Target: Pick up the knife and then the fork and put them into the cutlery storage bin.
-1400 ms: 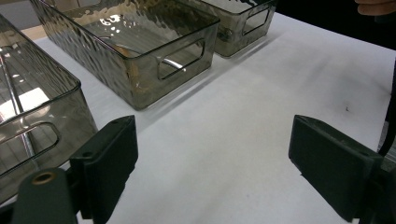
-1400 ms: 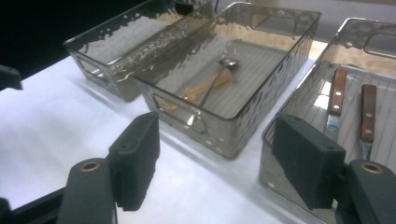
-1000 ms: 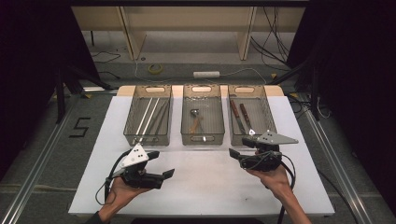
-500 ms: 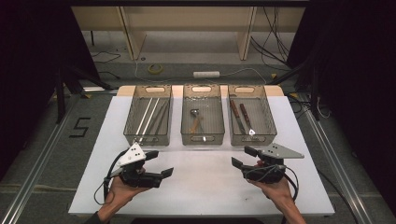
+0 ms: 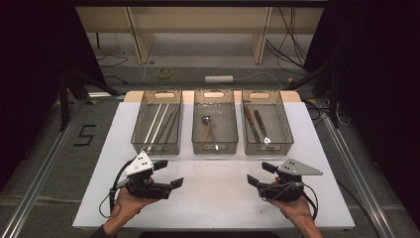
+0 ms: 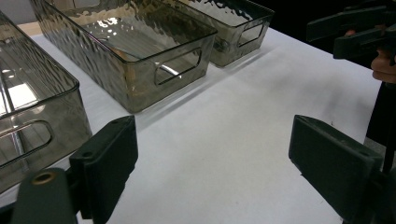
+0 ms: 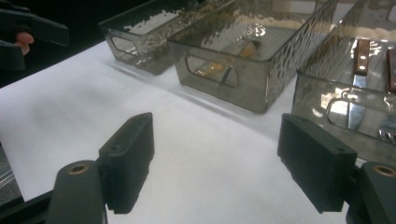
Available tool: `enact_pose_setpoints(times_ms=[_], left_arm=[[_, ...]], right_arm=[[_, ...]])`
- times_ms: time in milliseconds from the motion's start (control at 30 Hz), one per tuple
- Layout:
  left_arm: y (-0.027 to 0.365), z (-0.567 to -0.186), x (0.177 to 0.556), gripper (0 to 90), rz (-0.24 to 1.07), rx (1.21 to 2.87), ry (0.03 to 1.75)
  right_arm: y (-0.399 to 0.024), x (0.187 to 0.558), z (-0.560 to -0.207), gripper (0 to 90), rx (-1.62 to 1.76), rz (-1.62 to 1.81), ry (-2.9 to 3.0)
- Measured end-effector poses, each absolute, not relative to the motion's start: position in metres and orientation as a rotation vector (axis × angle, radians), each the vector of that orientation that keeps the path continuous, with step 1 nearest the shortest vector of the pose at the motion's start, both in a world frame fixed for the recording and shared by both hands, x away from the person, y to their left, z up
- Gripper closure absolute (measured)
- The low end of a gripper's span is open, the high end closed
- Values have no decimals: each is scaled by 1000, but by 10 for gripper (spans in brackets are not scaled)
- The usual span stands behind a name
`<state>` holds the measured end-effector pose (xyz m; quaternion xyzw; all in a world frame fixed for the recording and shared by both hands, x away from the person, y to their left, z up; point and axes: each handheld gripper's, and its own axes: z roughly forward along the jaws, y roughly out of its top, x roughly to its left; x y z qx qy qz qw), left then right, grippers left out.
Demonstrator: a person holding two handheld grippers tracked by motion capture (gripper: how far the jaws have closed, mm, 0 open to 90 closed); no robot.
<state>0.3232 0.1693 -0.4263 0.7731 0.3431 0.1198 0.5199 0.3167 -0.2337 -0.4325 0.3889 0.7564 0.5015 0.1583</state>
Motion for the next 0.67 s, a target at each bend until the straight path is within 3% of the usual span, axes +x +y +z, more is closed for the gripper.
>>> enact_pose_setpoints(times_ms=[667], left_arm=[[170,-427,324,151,281,1851,826]], right_arm=[[-234,318,-432,279,1116,1406,2166]])
